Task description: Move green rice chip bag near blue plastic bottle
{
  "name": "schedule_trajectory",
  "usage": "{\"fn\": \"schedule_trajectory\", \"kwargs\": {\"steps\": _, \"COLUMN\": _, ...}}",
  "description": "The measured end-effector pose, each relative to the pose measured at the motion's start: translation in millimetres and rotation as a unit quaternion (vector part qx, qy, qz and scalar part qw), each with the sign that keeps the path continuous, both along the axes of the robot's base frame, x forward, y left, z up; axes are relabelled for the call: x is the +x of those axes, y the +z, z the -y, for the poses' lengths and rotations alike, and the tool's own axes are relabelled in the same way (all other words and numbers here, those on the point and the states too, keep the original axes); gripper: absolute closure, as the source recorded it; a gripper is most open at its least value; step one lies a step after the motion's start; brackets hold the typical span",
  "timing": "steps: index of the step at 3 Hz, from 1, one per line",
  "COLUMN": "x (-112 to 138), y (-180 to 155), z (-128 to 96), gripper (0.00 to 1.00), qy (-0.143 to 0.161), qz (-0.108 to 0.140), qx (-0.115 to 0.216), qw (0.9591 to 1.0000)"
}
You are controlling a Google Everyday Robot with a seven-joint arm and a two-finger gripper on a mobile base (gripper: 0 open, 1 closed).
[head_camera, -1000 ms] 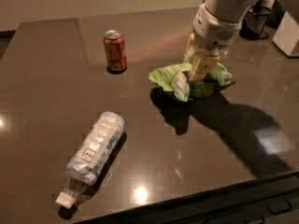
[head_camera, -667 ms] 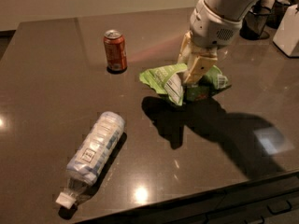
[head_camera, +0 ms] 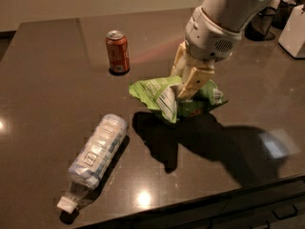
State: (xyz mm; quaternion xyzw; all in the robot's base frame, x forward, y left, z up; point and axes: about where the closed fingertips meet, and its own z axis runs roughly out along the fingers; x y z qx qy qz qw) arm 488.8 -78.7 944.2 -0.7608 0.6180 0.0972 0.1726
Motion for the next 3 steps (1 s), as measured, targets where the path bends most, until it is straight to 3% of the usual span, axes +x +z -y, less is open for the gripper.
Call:
{"fn": "schedule_trajectory", "kwargs": {"steps": 1, "x": -9.5, "y": -12.0, "z": -9.7, "gripper": 1.00, "qy": 0.001, "qz": -0.013, "qx": 0.006, "qw": 0.9999}}
{"fn": "schedule_trajectory", "kwargs": {"steps": 2, "x": -13.1, "y": -23.2, "z": -13.4, "gripper": 0.83, "qy": -0.007, "qz": -0.021, "qx": 0.006, "qw": 0.9997}}
{"fn": "schedule_trajectory", "kwargs": {"steps": 3, "x": -16.0, "y": -29.1, "z": -19.1, "gripper": 0.59, "qy": -0.013, "qz": -0.029, "qx": 0.013, "qw": 0.9994}}
